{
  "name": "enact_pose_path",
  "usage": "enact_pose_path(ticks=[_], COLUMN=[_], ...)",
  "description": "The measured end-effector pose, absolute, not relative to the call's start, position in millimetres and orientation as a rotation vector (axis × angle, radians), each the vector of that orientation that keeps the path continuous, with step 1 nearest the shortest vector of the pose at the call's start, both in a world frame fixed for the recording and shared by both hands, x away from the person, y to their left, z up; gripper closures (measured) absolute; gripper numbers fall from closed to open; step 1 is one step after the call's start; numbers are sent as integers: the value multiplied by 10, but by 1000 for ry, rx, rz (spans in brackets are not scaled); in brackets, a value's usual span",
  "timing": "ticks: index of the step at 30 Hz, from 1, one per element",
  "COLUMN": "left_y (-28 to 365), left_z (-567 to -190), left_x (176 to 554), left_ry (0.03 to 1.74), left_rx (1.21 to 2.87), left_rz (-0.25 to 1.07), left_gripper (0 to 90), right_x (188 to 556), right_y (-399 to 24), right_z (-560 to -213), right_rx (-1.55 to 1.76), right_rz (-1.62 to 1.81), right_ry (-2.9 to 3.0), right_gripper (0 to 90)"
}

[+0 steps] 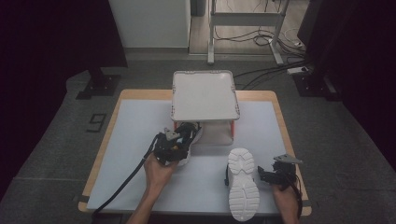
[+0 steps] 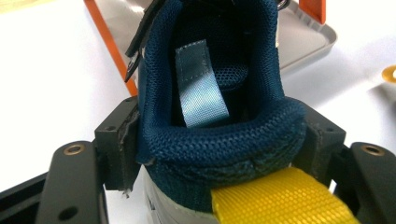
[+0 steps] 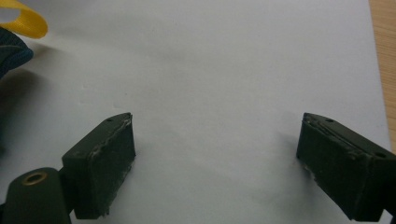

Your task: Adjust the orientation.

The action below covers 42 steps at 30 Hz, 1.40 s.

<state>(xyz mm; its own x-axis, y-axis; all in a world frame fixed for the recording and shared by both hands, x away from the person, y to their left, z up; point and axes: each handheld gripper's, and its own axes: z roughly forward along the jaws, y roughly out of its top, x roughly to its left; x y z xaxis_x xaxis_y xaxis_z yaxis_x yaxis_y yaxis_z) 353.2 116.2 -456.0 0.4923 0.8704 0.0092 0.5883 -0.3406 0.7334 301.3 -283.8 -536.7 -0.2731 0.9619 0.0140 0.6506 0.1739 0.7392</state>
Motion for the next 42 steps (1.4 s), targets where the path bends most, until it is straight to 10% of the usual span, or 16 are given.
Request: enact_pose_path(ticks=[29, 42], left_y=[1142, 1534], left_z=[-4567, -4483], left_x=[3623, 3158], left_ry=[1164, 1020], left_rx=[2126, 2111], left_rz=[460, 375], left_gripper=[155, 512], right_x=[3013, 3012], right_y=[-2839, -2838], right_z=[-5367, -5367], right_rx=[1517, 1517], right_rz=[895, 894], right_ry=[1994, 1994], right_gripper=[109, 109])
